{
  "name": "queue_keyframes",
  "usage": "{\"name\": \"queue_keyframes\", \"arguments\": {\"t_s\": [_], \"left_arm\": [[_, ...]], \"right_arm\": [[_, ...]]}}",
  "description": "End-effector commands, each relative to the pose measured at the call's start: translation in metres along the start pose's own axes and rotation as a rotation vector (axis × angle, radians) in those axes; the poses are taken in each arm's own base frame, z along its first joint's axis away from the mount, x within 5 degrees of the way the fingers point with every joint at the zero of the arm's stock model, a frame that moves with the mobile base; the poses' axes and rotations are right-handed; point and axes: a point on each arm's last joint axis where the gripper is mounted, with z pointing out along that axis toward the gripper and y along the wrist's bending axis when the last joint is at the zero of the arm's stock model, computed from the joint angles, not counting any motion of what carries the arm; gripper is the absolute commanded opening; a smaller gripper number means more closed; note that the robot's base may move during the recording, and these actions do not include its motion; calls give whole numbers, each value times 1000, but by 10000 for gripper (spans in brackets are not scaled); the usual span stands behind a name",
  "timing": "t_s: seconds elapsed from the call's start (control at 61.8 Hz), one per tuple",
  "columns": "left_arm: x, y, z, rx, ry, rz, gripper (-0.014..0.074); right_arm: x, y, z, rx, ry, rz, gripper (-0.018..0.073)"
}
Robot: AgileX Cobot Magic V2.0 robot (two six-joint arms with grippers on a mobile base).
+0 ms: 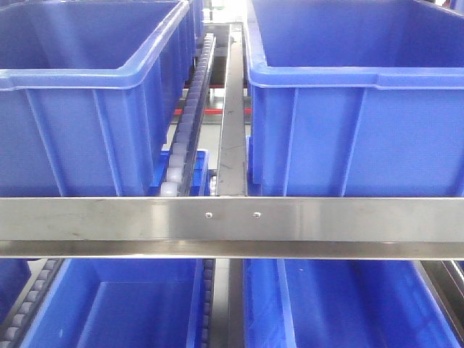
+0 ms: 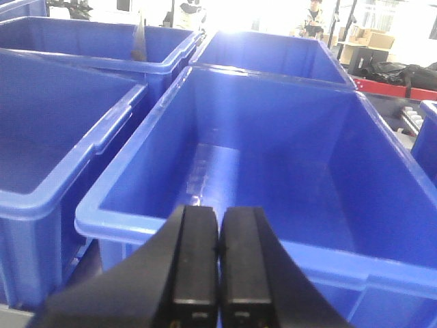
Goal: Pick and sort blue part to right shelf
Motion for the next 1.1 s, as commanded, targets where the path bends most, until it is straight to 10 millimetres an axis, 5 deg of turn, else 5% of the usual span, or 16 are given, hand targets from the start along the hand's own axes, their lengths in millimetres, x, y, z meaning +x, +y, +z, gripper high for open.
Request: {"name": "queue_keyframes", "arguments": {"t_s": [0.0,0.113,0.291,0.744,1.084], "left_arm": [[-6,2,-2,-19,-82,12,136],[17,1,-11,17,-64,232,136],[42,2,-30,53,-88,241,136],[73,6,-47,80,-123,150,136],[72,5,-47,83,-137,178,137]], "right_arm": [[-14,0,-3,2,-118,-9,55],[-14,0,-3,2,-118,-9,55],[-14,0,-3,2,-118,-9,55],[-14,0,-3,2,-118,-9,55],[-14,0,-3,2,-118,-9,55]]}}
